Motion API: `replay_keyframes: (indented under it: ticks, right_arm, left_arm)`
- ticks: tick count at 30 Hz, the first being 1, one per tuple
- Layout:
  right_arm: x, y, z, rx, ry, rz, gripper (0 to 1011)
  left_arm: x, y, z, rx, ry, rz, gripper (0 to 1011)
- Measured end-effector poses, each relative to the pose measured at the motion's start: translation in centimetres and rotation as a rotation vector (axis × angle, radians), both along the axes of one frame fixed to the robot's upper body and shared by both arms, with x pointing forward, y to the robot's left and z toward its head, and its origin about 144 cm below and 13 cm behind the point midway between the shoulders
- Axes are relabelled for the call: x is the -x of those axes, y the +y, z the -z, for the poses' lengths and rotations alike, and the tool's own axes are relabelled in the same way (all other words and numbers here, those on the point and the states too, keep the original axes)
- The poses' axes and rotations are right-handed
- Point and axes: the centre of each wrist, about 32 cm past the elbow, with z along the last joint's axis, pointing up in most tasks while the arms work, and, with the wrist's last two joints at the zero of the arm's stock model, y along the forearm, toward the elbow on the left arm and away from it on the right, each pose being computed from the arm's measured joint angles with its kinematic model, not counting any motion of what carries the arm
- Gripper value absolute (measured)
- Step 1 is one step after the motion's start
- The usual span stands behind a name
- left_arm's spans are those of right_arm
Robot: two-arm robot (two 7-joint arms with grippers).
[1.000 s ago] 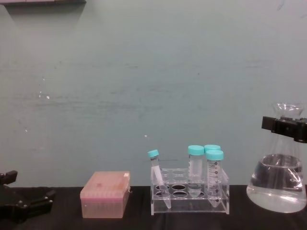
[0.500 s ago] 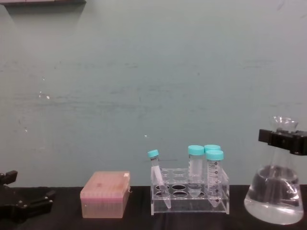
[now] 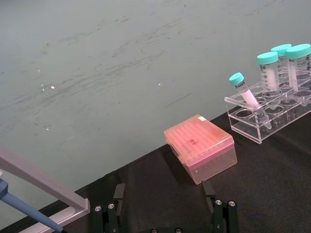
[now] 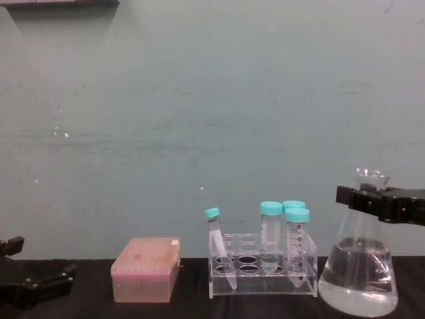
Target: Pick up the beaker with the right gripper, shake it three times, and then put it down.
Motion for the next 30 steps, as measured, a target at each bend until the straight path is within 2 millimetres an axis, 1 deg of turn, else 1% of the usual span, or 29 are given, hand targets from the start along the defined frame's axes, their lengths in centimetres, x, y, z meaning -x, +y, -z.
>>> replay_keyframes:
  ticks: [30]
  right_arm:
    - [-0.3,0.5,1.1,0.065,0.034,-0.024,458]
  left_arm:
    - [0.0,0.0,0.0,0.000,0.000,0.000,1000]
